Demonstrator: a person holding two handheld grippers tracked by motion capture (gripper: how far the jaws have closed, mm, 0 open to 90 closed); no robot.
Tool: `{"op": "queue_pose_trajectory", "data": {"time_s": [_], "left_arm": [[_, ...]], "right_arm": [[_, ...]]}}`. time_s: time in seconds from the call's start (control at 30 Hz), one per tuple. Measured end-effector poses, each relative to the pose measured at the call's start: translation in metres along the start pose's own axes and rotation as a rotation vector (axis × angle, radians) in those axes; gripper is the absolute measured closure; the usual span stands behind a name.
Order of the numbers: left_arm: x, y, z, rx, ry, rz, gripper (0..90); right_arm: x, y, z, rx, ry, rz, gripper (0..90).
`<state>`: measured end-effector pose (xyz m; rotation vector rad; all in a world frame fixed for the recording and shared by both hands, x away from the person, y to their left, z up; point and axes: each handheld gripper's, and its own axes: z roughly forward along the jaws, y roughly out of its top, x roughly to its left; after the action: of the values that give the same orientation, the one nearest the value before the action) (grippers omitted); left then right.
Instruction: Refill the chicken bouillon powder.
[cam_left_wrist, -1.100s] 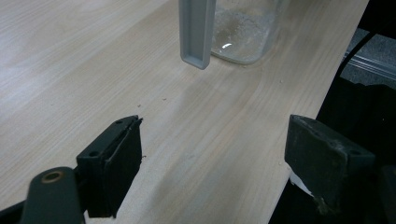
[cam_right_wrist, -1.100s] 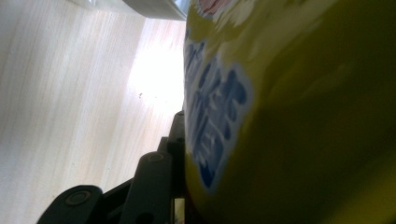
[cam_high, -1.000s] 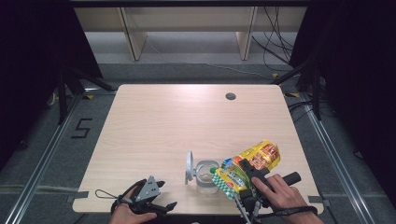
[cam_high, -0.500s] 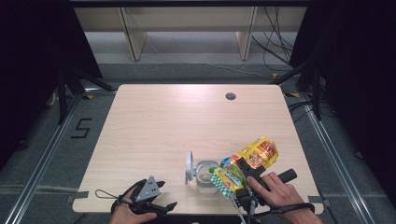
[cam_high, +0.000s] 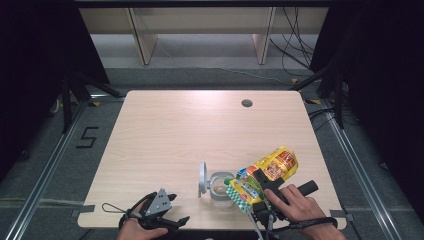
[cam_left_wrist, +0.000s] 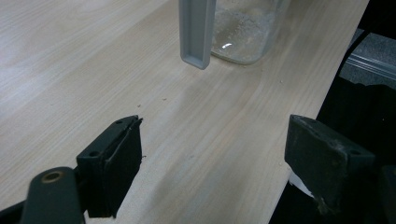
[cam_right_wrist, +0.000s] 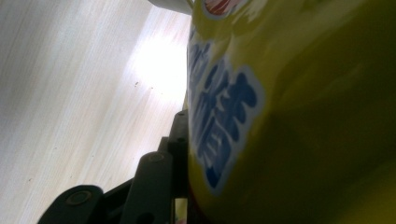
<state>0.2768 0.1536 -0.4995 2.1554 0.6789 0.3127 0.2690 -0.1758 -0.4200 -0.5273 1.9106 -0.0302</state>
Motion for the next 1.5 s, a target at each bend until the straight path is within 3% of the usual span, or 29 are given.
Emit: {"op": "queue_pose_trajectory", "data": {"time_s": [0.07,0.1,0.13,0.17,0.33,0.37,0.4,0.47,0.5,0.6,0.8,0.93,1.0,1.1,1.13,1.17,1.3,1.33,1.37,1.43,1.5], "left_arm": [[0.000,0.000,0.000,0.001,0.008,0.005,18.4],[0.000,0.000,0.000,0.001,0.008,0.005,18.4],[0.000,0.000,0.000,0.000,0.001,0.001,18.4],[0.000,0.000,0.000,0.000,-0.001,0.000,18.4],[0.000,0.000,0.000,0.001,-0.007,0.010,18.4],[0.000,0.000,0.000,0.001,-0.004,0.005,18.4],[0.000,0.000,0.000,0.002,-0.005,0.004,18.4],[0.000,0.000,0.000,0.000,-0.002,0.007,18.4],[0.000,0.000,0.000,0.001,-0.003,0.006,18.4],[0.000,0.000,0.000,0.001,-0.004,0.005,18.4],[0.000,0.000,0.000,0.002,0.001,0.012,18.4],[0.000,0.000,0.000,0.006,-0.004,0.001,18.4],[0.000,0.000,0.000,0.001,0.001,0.002,18.4],[0.000,0.000,0.000,0.000,0.001,0.002,18.4],[0.000,0.000,0.000,0.001,0.001,0.001,18.4],[0.000,0.000,0.000,0.004,0.000,0.003,18.4],[0.000,0.000,0.000,0.014,-0.007,0.007,18.4],[0.000,0.001,0.000,0.010,-0.011,0.012,18.4],[0.002,0.001,0.000,0.006,-0.002,0.047,18.4],[-0.001,0.000,0.000,-0.002,0.003,0.004,18.4],[0.000,0.000,0.000,0.004,0.004,0.010,18.4]], "right_arm": [[-0.005,0.000,-0.001,-0.001,-0.005,-0.058,67.5],[-0.005,0.000,-0.001,-0.001,-0.005,-0.058,67.5],[0.000,0.001,-0.002,0.026,0.008,-0.008,67.5],[-0.004,0.001,-0.001,0.000,-0.006,-0.071,67.6],[-0.005,0.001,-0.002,0.013,-0.002,-0.070,67.6],[-0.008,0.001,-0.003,0.028,-0.007,-0.117,67.6],[-0.010,0.002,-0.003,0.037,0.000,-0.134,67.6],[-0.008,0.002,-0.003,0.047,0.004,-0.115,67.6],[-0.010,0.003,-0.002,0.031,-0.001,-0.150,67.6],[-0.008,0.004,-0.003,0.050,-0.004,-0.140,67.6],[-0.009,0.006,-0.002,0.046,-0.021,-0.177,67.6],[-0.008,0.006,-0.003,0.060,-0.023,-0.141,67.6],[-0.011,0.007,-0.002,0.045,-0.025,-0.196,67.6],[-0.010,0.006,-0.001,0.045,-0.024,-0.186,67.6],[-0.007,0.005,-0.002,0.060,-0.020,-0.155,67.6],[-0.009,0.006,-0.002,0.045,-0.022,-0.192,67.6],[-0.008,0.007,-0.002,0.050,-0.021,-0.185,67.6],[-0.009,0.006,-0.001,0.050,-0.019,-0.193,67.6],[-0.010,0.006,-0.001,0.053,-0.019,-0.196,67.6],[-0.010,0.007,-0.001,0.055,-0.022,-0.203,67.6],[-0.010,0.007,-0.001,0.057,-0.020,-0.211,67.6]]}}
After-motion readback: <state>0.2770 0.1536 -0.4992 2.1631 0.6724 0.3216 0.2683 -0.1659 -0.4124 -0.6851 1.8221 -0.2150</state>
